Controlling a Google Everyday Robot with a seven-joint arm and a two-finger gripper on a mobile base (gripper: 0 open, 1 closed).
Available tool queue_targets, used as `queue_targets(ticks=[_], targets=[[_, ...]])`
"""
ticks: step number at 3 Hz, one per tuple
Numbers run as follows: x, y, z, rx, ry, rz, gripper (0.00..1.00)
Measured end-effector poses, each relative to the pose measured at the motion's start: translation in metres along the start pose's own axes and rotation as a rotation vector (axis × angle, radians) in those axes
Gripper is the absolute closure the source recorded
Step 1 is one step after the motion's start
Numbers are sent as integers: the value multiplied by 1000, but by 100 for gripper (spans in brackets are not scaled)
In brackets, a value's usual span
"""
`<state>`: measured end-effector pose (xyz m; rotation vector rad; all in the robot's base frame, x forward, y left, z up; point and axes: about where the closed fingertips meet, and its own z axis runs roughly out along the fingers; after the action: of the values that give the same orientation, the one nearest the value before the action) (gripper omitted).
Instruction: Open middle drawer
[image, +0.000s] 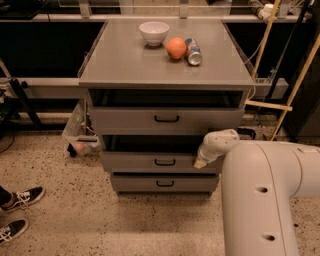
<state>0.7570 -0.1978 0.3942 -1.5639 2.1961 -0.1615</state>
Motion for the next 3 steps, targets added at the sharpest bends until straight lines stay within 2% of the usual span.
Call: queue_targets(ticks=[1,3], targets=[[0,-4,-8,0,0,0,100],[5,-3,-12,1,-1,4,100]])
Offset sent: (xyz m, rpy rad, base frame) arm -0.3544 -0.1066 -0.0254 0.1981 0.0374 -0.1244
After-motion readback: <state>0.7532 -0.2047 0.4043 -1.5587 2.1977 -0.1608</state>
